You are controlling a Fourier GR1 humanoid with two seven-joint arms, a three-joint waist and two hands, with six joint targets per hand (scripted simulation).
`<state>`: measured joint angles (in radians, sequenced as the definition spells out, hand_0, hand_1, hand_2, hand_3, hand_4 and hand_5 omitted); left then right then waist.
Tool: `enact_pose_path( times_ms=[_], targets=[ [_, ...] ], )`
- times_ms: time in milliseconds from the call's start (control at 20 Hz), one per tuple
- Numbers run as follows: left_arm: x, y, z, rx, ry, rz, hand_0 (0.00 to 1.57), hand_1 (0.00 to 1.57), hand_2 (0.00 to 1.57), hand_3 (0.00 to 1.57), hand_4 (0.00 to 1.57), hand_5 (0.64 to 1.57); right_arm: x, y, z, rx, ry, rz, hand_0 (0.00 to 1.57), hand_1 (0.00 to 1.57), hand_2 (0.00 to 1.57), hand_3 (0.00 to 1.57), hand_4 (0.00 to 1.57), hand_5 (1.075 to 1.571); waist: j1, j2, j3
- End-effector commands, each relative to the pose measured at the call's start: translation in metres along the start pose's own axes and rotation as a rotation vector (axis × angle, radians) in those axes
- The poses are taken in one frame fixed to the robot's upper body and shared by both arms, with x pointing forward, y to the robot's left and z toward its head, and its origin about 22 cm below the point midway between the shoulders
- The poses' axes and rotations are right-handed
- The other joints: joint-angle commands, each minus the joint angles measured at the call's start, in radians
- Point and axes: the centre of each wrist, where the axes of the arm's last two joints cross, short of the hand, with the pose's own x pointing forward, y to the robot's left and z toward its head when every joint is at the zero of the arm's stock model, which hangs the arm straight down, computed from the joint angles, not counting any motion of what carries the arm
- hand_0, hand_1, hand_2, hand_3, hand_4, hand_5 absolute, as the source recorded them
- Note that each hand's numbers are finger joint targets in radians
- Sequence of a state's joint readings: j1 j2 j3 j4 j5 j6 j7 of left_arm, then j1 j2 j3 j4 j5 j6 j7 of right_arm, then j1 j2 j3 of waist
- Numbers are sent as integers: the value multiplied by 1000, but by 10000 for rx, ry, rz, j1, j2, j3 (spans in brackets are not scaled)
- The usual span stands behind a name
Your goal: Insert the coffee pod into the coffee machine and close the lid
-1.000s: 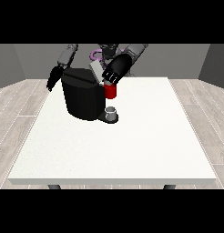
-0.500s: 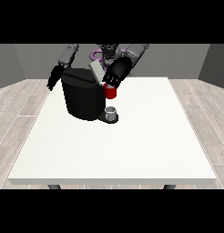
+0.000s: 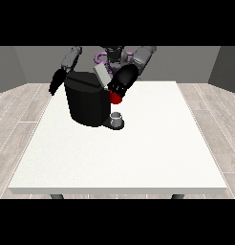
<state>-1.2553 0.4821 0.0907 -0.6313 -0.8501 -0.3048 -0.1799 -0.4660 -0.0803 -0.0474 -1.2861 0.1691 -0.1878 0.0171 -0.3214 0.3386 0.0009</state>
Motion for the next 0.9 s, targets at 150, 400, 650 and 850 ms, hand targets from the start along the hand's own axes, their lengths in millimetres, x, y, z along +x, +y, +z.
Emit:
enact_pose_path(
  times_ms=[150, 400, 650, 850],
  targets=[
    [6, 11, -1, 891, -606, 277, 1247, 1247, 1211, 957, 0, 1571, 8, -10, -8, -267, -364, -145, 0, 0, 0, 0, 85, 1571, -60, 422, -4],
    [13, 4, -5, 875, -729, -34, 1224, 1224, 1202, 978, 0, 1571, 7, 9, -5, -92, -320, 194, 0, 0, 0, 0, 0, 1571, 91, 310, -6],
    [-6, 38, 11, 1605, -1042, -877, 1144, 1144, 1115, 841, 0, 1571, 18, -6, -12, -105, -449, 424, 0, 0, 0, 0, 215, 1571, -86, 863, -8],
    [14, 55, 6, 1697, -1114, -1194, 925, 925, 982, 695, 0, 1571, 17, 20, -10, -286, -650, 221, 0, 0, 0, 0, 160, 1571, 36, 1012, -4]
  ],
)
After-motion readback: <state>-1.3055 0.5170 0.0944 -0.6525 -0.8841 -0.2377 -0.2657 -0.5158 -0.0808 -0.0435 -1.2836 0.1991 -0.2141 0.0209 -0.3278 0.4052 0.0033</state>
